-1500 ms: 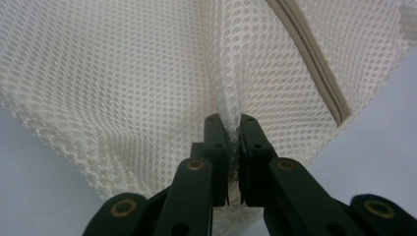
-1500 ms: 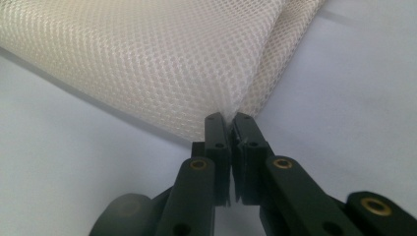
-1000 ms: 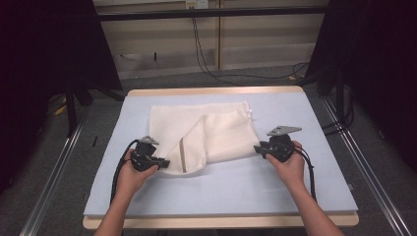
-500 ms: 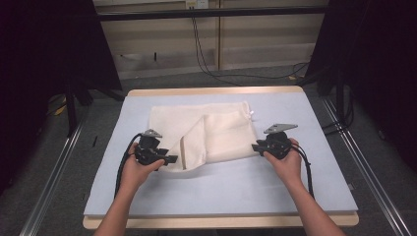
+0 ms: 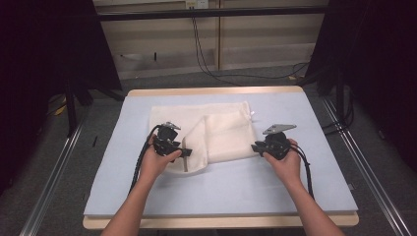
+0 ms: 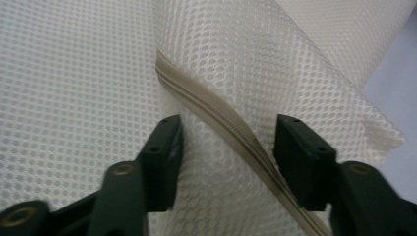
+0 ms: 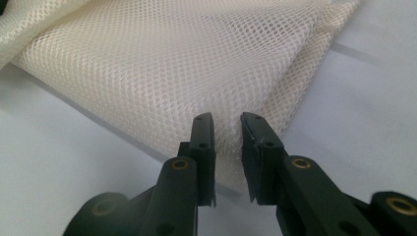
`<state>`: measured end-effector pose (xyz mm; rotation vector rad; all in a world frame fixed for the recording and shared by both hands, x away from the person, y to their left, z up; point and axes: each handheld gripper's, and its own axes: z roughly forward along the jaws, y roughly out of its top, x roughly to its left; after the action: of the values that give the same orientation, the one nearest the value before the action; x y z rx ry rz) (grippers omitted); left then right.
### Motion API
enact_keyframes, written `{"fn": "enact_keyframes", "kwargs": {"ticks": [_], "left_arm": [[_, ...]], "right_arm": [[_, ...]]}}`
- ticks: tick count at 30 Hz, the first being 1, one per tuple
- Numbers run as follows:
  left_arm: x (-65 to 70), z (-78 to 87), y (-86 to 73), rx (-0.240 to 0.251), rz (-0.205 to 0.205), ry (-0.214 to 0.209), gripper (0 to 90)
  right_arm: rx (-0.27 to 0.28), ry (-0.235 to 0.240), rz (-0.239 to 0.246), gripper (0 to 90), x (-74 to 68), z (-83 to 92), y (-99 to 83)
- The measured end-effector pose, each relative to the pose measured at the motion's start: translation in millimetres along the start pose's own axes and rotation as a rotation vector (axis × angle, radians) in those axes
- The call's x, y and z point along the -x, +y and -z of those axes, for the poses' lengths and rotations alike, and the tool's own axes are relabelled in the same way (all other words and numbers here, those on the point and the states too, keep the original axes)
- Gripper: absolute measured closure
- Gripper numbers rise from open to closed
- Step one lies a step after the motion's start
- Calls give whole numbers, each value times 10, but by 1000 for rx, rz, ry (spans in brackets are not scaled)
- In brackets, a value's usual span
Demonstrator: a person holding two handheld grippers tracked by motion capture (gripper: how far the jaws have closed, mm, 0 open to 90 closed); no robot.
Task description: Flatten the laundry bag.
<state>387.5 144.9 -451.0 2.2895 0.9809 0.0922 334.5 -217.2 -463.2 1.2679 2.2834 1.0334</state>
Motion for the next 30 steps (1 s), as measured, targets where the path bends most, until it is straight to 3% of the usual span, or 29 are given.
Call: {"fn": "enact_keyframes", "kwargs": {"ticks": [2,3,4,5,7,10,11,16,20,23,30], "left_arm": [[28,-6,2,-1,5,13,545],[45,3,9,-16,-15,20,629],[71,40,28,-12,-8,24,782],[71,40,28,-12,-8,24,798],[79,93,38,21,-7,28,802],[109,213,25,55,-50,17,805],[126,240,10,78,-51,3,805],[168,389,-116,110,-59,-65,806],[212,454,-279,109,-74,-128,808],[213,472,-352,121,-60,-158,809],[317,405,-519,77,-98,-182,813]], "right_arm": [[3,-3,-1,757,-6,-5,-1],[2,-1,-3,766,-10,-6,0],[7,4,2,790,-10,-10,2],[7,4,2,790,-10,-10,2],[5,1,3,804,-16,-8,3],[0,4,9,813,-18,-7,-1],[1,2,27,818,-8,-10,-7],[-18,-10,17,820,-13,-16,-20],[-17,-20,11,816,-7,-26,-43],[-17,-14,10,816,3,-25,-56],[-15,-9,-9,786,21,-16,-74]]}}
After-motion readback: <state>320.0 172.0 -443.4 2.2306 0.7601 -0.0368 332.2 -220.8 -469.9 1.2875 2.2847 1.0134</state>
